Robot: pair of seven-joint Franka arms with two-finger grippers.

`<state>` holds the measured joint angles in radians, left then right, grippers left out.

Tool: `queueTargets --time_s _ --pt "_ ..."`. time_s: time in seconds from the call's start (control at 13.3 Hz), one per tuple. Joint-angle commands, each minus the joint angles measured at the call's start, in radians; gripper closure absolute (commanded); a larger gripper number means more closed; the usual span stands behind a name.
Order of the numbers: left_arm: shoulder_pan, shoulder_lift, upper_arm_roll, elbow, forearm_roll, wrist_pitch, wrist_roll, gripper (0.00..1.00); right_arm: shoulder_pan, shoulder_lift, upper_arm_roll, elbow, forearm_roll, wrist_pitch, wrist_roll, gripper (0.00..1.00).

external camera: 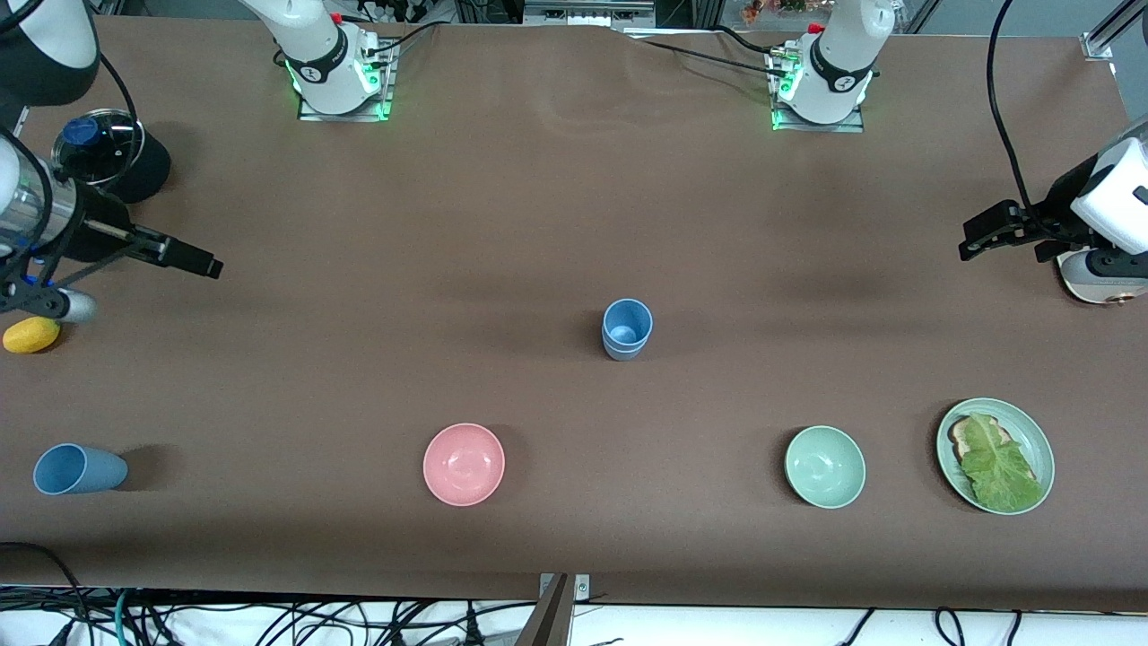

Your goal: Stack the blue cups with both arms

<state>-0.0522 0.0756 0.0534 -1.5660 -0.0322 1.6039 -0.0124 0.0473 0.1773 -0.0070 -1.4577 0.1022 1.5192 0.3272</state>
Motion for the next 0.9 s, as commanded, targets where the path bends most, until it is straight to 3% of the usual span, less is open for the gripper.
queueTargets --time_s 0.0,0.38,0.83 --pt "0.003 0.001 -0.004 0.017 0.029 -0.002 0.022 0.0 -0.02 -0.085 -0.011 -0.105 0.014 0.027 -0.053 0.0" --pt "0.002 0.001 -0.004 0.017 0.029 -0.002 0.022 0.0 -0.017 -0.11 -0.016 -0.11 -0.004 -0.029 -0.069 0.0" --pt "0.002 0.003 -0.003 0.044 0.024 -0.002 0.02 0.0 -0.018 -0.113 -0.016 -0.107 -0.124 -0.045 -0.266 0.0"
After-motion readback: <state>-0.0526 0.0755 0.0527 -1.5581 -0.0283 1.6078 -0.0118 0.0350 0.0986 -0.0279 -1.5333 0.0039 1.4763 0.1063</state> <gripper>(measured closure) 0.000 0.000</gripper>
